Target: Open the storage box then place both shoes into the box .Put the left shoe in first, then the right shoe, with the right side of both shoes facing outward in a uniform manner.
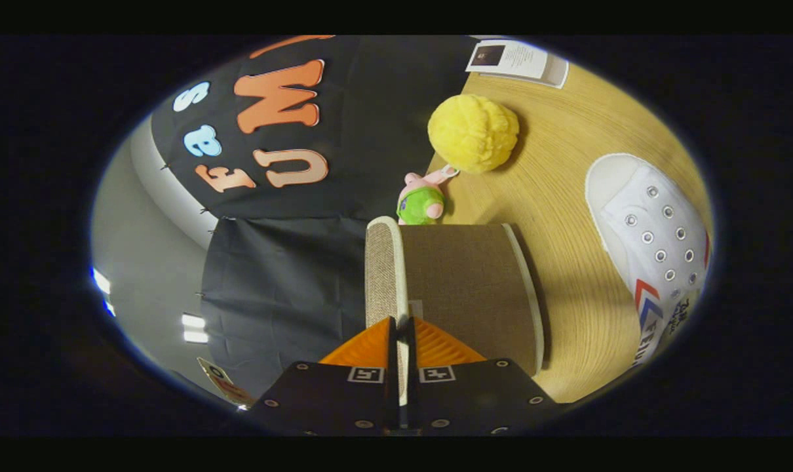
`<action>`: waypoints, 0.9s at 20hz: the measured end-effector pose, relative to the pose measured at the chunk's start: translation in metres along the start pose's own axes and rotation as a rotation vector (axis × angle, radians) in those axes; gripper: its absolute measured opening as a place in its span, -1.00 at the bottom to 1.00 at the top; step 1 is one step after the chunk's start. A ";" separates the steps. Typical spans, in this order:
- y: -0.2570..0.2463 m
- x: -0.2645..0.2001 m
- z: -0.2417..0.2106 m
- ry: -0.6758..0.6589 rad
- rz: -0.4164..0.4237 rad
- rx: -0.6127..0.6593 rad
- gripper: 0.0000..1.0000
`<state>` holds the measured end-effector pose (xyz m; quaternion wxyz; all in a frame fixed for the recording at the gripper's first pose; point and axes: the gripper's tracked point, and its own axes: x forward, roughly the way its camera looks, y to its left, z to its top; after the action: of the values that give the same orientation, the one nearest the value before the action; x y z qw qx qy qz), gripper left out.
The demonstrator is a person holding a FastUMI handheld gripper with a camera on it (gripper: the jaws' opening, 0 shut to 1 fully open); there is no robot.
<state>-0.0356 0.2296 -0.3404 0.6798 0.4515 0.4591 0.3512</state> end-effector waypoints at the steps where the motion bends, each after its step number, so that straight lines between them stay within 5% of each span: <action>1: 0.001 0.000 -0.001 0.002 -0.006 -0.006 -0.97; 5: 0.041 -0.005 0.005 -0.024 0.094 0.003 -0.99; 18: 0.131 0.016 0.008 -0.042 0.140 -0.117 -0.99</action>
<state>-0.0316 0.2867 -0.2211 0.6881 0.4493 0.3907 0.4147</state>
